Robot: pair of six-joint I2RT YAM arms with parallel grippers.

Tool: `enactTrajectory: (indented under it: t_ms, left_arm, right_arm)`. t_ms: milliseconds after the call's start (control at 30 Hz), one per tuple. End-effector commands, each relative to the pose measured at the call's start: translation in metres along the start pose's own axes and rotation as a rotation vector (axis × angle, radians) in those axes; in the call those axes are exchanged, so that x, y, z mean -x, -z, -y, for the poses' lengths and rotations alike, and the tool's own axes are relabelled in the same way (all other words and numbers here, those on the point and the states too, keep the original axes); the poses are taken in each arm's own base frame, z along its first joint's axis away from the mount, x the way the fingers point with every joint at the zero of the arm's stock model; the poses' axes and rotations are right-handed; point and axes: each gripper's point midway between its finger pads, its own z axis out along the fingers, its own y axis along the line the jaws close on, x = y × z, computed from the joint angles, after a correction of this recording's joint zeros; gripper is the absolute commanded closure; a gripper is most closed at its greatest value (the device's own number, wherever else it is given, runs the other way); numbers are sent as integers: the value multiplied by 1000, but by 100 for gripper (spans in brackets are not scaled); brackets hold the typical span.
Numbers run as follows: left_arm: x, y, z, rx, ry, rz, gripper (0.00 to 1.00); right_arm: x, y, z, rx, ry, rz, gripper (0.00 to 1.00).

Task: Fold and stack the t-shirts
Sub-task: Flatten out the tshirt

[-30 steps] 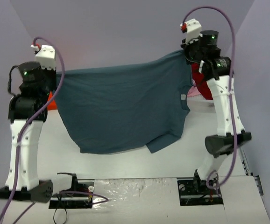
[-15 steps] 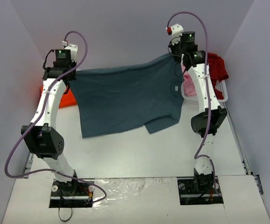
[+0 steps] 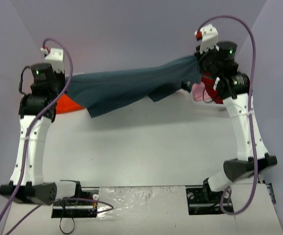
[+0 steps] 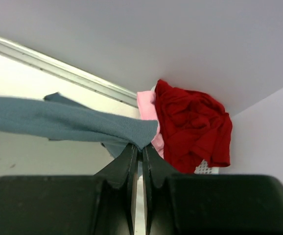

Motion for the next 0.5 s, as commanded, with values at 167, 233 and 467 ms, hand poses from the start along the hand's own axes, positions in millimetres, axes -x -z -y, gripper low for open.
enactTrajectory:
  t_ms: [167, 233, 467]
  left_arm:
    - [-105, 62, 6, -78, -125, -174, 98]
    - [-104, 82, 5, -95, -122, -143, 98]
    - [-35, 144, -11, -84, -53, 83, 98]
  right_arm:
    - [-53, 78, -34, 117, -48, -21, 100]
    - [-49, 104, -34, 127, -53, 5, 100]
    - [33, 170, 8, 14, -82, 209, 100]
